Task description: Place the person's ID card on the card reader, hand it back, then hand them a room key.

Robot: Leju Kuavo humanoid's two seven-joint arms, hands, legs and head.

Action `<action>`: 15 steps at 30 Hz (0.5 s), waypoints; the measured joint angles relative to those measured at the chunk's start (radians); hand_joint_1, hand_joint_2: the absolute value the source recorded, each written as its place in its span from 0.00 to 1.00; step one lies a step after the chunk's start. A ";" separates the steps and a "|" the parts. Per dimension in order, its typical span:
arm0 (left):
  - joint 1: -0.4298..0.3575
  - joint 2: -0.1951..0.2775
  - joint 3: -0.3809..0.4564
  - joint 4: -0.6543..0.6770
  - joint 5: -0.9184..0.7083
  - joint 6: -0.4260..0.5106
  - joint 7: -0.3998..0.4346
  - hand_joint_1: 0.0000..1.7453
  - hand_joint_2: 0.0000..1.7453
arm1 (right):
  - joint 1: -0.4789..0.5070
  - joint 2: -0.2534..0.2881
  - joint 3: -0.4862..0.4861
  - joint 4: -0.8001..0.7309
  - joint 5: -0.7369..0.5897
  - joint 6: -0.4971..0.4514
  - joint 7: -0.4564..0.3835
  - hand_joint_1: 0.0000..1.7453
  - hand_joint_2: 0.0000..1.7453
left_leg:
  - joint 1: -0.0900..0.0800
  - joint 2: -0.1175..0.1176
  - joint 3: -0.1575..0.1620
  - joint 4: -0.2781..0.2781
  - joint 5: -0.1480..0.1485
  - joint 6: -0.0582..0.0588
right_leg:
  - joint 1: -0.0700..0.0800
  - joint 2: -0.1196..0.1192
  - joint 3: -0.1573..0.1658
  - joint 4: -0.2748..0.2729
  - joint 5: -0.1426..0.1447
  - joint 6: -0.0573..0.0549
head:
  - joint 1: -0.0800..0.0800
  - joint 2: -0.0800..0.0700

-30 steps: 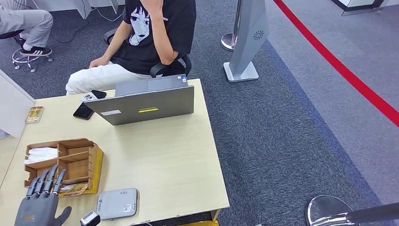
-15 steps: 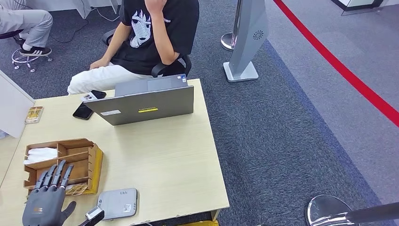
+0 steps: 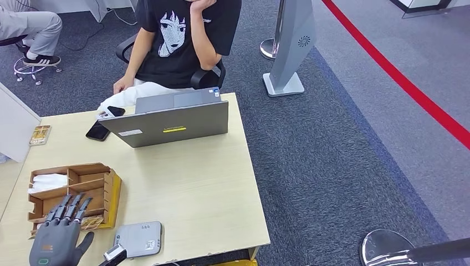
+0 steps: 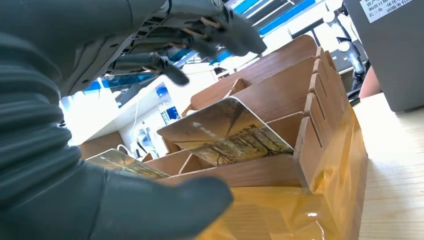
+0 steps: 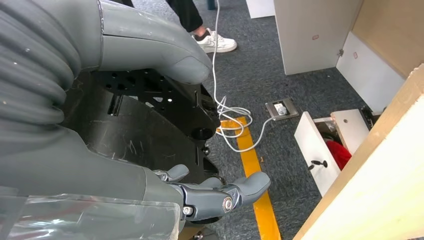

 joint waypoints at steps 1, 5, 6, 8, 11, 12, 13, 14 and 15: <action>0.001 0.001 0.000 -0.002 0.003 -0.002 0.000 1.00 1.00 | 0.000 0.000 0.000 0.000 -0.002 0.000 0.000 0.00 1.00 | 0.000 0.000 0.000 0.000 0.000 0.000 | 0.000 0.000 0.000 0.000 0.000 0.000 | 0.000 0.000; 0.003 0.004 0.000 -0.007 0.012 -0.004 0.000 1.00 1.00 | 0.000 0.000 0.000 0.000 -0.005 0.000 0.000 0.00 1.00 | 0.000 0.000 0.000 0.000 0.000 0.000 | 0.000 0.000 0.000 0.000 0.000 0.000 | 0.000 0.000; 0.004 0.004 0.000 -0.008 0.013 -0.005 -0.001 1.00 1.00 | 0.000 0.000 0.000 0.000 -0.005 0.000 0.000 0.00 1.00 | 0.000 0.000 0.000 0.000 0.000 0.000 | 0.000 0.000 0.000 0.000 0.000 0.000 | 0.000 0.000; 0.004 0.004 0.000 -0.009 0.014 -0.009 -0.001 1.00 1.00 | 0.000 0.000 0.000 0.000 -0.005 0.000 0.000 0.00 1.00 | 0.000 0.000 0.000 0.000 0.000 0.000 | 0.000 0.000 0.000 0.000 0.000 0.000 | 0.000 0.000; 0.005 0.004 0.000 -0.009 0.014 -0.017 -0.001 1.00 1.00 | 0.000 0.000 0.000 0.000 -0.005 0.000 0.000 0.00 1.00 | 0.000 0.000 0.000 0.000 0.000 0.000 | 0.000 0.000 0.000 0.000 0.000 0.000 | 0.000 0.000; 0.005 0.004 0.000 -0.009 0.014 -0.018 -0.001 1.00 1.00 | 0.000 0.000 0.000 0.000 -0.005 0.000 0.001 0.00 1.00 | 0.000 0.000 0.000 0.000 0.000 0.000 | 0.000 0.000 0.000 0.000 0.000 0.000 | 0.000 0.000; 0.005 0.004 0.000 -0.009 0.016 -0.019 -0.001 1.00 1.00 | 0.000 0.000 0.000 0.000 -0.005 0.000 0.001 0.00 1.00 | 0.000 0.000 0.000 0.000 0.000 0.000 | 0.000 0.000 0.000 0.000 0.000 0.000 | 0.000 0.000; 0.004 0.004 0.000 -0.010 0.021 -0.017 -0.001 1.00 1.00 | 0.000 0.000 0.000 0.000 -0.005 -0.001 0.001 0.00 1.00 | 0.000 0.000 0.000 0.000 0.000 0.000 | 0.000 0.000 0.000 0.000 0.000 0.000 | 0.000 0.000; 0.003 0.004 0.000 -0.014 0.028 -0.016 -0.001 1.00 1.00 | 0.000 0.000 0.000 0.000 -0.003 -0.004 0.001 0.00 1.00 | 0.000 0.000 0.000 0.000 0.000 0.000 | 0.000 0.000 0.000 0.000 0.000 0.000 | 0.000 0.000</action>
